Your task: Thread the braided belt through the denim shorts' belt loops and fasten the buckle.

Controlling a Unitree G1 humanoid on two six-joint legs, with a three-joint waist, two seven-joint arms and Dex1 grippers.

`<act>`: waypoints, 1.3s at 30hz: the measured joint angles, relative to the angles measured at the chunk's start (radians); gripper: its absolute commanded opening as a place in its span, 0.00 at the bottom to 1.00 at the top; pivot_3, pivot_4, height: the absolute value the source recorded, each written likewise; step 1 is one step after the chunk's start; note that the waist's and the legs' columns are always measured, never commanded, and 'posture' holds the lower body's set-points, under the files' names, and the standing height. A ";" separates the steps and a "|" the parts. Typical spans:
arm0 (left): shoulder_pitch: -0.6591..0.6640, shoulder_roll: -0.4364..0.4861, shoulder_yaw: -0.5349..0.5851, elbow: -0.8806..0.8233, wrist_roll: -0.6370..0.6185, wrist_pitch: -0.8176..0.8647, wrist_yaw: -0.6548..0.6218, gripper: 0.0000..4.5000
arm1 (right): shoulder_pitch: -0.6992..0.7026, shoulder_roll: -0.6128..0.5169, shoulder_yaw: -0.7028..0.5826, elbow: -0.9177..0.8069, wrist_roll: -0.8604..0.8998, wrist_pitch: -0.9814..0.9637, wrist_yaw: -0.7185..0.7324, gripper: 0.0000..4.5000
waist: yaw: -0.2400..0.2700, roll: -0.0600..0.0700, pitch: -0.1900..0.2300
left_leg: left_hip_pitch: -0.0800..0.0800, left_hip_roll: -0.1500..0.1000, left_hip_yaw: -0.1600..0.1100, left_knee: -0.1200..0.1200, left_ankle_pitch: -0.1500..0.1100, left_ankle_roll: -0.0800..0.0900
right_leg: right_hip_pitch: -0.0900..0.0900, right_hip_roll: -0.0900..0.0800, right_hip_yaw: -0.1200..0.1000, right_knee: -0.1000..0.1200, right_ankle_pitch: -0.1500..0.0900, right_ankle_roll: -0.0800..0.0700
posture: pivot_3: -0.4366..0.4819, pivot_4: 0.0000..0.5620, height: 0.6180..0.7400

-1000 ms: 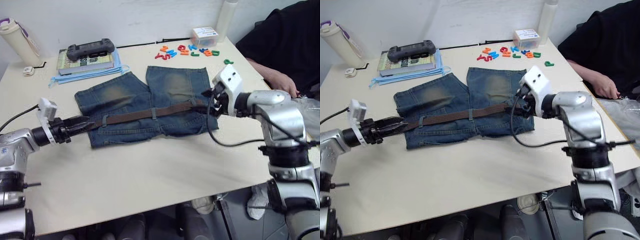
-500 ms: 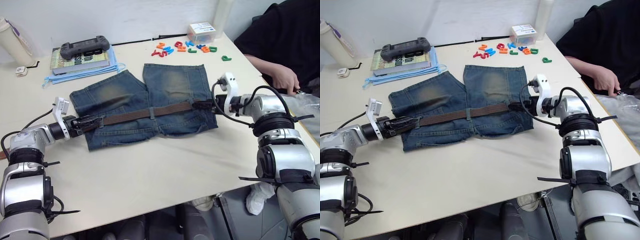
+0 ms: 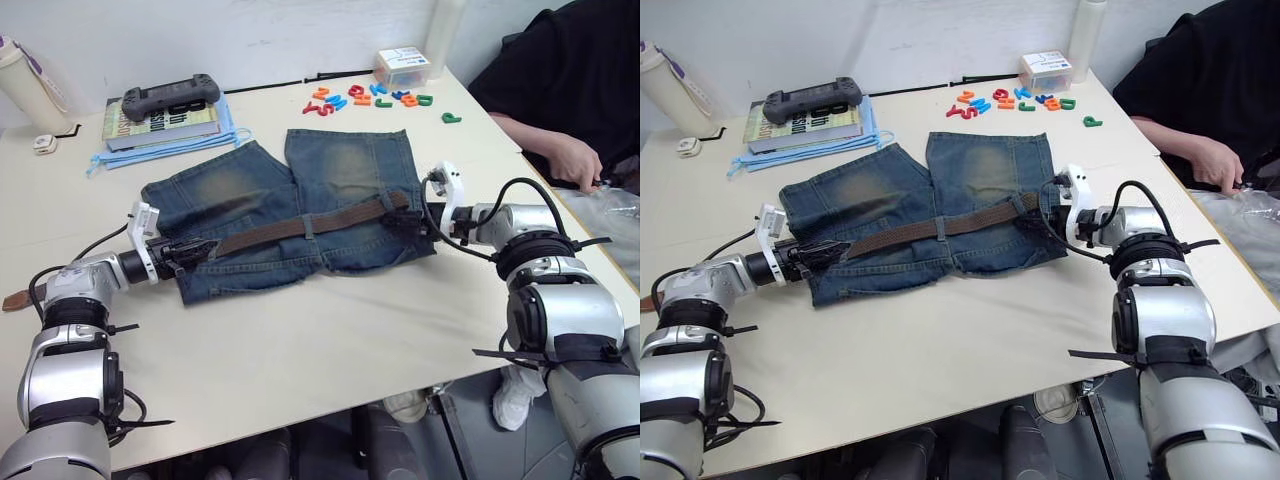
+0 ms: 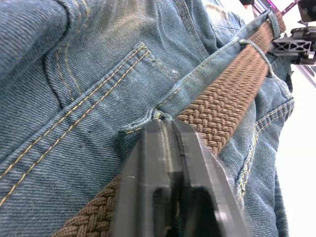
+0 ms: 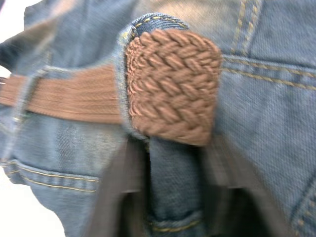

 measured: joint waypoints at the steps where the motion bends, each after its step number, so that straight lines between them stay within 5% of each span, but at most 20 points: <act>1: 0.000 0.000 0.001 0.000 0.002 -0.004 0.001 0.00 | -0.004 0.000 -0.001 0.000 0.001 -0.002 0.006 0.02 | 0.000 0.000 0.000 | 0.000 0.000 0.000 0.000 0.000 0.000 | 0.000 0.000 0.000 0.000 0.000 0.000 | 0.48 0.27 0.93; 9: 0.013 -0.015 0.017 -0.040 0.017 -0.090 0.037 0.00 | 0.028 -0.007 0.024 -0.099 -0.012 -0.092 0.080 0.02 | 0.001 0.000 0.000 | -0.001 0.000 -0.001 0.004 0.000 0.000 | 0.000 -0.001 0.000 0.002 0.000 0.000 | 0.48 0.27 0.93; 11: 0.132 -0.018 0.026 -0.279 0.031 -0.263 0.070 0.00 | 0.214 -0.032 0.068 -0.387 -0.026 -0.252 0.121 0.02 | 0.002 0.000 0.000 | -0.002 0.001 -0.001 0.005 -0.001 0.000 | -0.001 -0.001 -0.001 0.002 0.000 0.000 | 0.48 0.27 0.93; 15: 0.265 -0.013 0.027 -0.443 0.084 -0.483 0.101 0.00 | 0.372 -0.064 0.101 -0.575 -0.065 -0.383 0.097 0.02 | 0.005 0.000 0.000 | -0.002 0.000 0.000 0.005 -0.002 0.001 | 0.000 -0.001 -0.001 0.001 0.000 0.000 | 0.48 0.27 0.93; 19: 0.464 -0.013 0.031 -0.646 0.144 -0.887 0.116 0.00 | 0.573 -0.118 0.115 -0.801 -0.134 -0.655 0.007 0.02 | 0.019 0.000 0.000 | -0.001 0.001 0.000 0.007 -0.002 0.000 | 0.000 -0.001 0.000 -0.001 0.000 0.000 | 0.48 0.27 0.93; 25: 0.553 0.042 0.028 -0.590 0.169 -1.353 0.113 0.00 | 0.766 -0.265 0.163 -0.960 -0.270 -1.113 -0.075 0.02 | 0.041 0.000 0.000 | 0.002 0.001 0.004 0.007 -0.004 0.002 | 0.002 0.001 0.002 -0.002 0.000 -0.001 | 0.48 0.27 0.93; 30: 0.644 0.122 -0.064 -0.488 0.134 -1.605 0.043 0.00 | 0.875 -0.409 0.209 -1.025 -0.371 -1.313 -0.096 0.02 | 0.053 0.001 0.000 | 0.003 0.001 0.007 0.007 -0.005 0.005 | 0.003 0.003 0.003 -0.004 0.000 -0.001 | 0.48 0.27 0.93; 39: 0.617 0.184 -0.193 -0.257 0.127 -1.779 0.031 0.00 | 0.907 -0.476 0.248 -1.094 -0.421 -1.272 -0.124 0.02 | 0.057 0.001 0.000 | 0.017 0.002 0.008 0.005 -0.008 0.011 | 0.021 0.006 0.002 -0.011 0.002 0.000 | 0.48 0.27 0.93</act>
